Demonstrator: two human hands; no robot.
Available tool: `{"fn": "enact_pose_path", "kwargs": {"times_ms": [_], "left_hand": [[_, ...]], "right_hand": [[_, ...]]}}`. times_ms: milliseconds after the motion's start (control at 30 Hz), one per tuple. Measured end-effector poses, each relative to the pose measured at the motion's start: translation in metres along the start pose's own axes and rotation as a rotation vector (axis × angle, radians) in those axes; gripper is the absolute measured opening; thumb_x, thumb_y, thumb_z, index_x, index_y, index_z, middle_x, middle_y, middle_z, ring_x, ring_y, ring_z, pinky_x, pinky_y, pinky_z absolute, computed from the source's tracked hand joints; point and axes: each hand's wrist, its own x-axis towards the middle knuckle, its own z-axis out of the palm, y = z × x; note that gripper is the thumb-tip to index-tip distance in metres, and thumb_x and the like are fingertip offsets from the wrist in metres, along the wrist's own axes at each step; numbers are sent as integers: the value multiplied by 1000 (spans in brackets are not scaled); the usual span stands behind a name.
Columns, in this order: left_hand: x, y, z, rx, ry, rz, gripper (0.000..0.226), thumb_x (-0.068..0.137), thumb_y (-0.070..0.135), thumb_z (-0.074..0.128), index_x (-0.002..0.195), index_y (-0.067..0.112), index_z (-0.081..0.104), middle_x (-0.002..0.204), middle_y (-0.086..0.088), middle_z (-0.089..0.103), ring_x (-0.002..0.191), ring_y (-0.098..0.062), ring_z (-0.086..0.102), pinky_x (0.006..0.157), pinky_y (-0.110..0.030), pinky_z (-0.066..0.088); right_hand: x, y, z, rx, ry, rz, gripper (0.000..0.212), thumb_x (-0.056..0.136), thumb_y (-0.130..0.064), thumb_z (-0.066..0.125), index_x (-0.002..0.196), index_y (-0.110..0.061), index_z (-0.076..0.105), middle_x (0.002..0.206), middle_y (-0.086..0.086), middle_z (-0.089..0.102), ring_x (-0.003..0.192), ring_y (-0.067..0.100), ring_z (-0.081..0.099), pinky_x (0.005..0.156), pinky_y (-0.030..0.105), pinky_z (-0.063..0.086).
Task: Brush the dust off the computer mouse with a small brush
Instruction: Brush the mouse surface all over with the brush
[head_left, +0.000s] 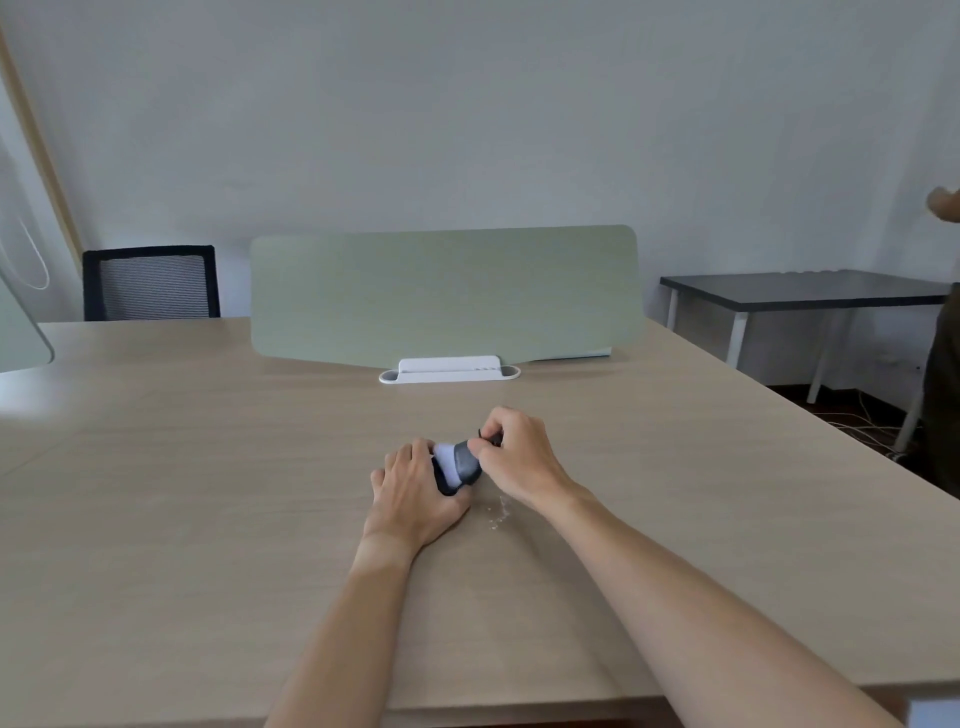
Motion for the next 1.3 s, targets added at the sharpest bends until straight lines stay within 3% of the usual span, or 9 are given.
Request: {"fn": "enact_pose_path", "kwargs": {"times_ms": [300,400,467,533,667,767,867,1067,1300], "left_hand": [[0,-1,-2,41,-6,27,51,68,42,57,115,23,50,106,6,51,112,-21,45,95,-34,30],[0,0,-2,48,11,38,48,68,42,58,111,24,51,102,6,46,108,-21,43,90,-32,29],[0,0,-3,50,8,41,47,66,42,57,108,22,51,102,5,43,106,-22,41,88,-31,29],[-1,-2,-3,62,12,43,44,64,40,55,103,20,50,101,4,42,104,-23,40,86,-32,29],[-2,-1,-4,47,10,32,51,63,40,52,111,21,53,105,2,46,107,-23,40,90,-32,29],[-2,0,-5,50,12,38,50,67,36,56,115,21,54,109,1,47,109,-23,40,94,-33,32],[-1,0,-4,60,27,32,48,69,31,59,116,22,54,112,0,48,110,-24,40,94,-33,32],[-1,0,-3,31,32,14,45,69,33,61,112,21,55,108,0,48,110,-25,40,92,-33,30],[-1,0,-4,34,11,-7,47,71,32,61,116,21,53,112,-1,47,114,-25,39,98,-35,31]], "right_hand": [[4,14,-13,-240,121,57,7,87,-11,51,81,-9,48,85,11,59,77,32,55,63,39,45],[2,12,-12,-53,164,9,13,87,-14,56,76,-12,50,71,-1,55,66,17,50,58,29,42],[1,6,-6,12,105,-30,17,87,-16,61,72,-14,53,66,-7,53,61,7,48,54,14,38],[0,2,2,20,44,-43,16,86,-17,62,73,-12,56,66,-8,54,62,6,49,53,10,38],[2,4,7,-84,78,28,15,91,-17,55,79,-12,48,80,3,57,74,24,53,60,30,40],[6,8,-2,-214,116,62,13,94,-15,52,83,-12,46,93,12,60,81,32,55,66,35,44],[9,11,-10,-195,160,43,14,92,-13,53,80,-9,49,87,10,62,80,32,57,68,38,47],[-1,9,1,-2,92,-90,17,79,-14,67,67,-17,55,61,-8,54,57,3,48,52,12,35],[2,19,-5,-173,110,-6,10,79,-12,60,76,-9,51,75,5,60,73,29,56,61,39,48]]}}
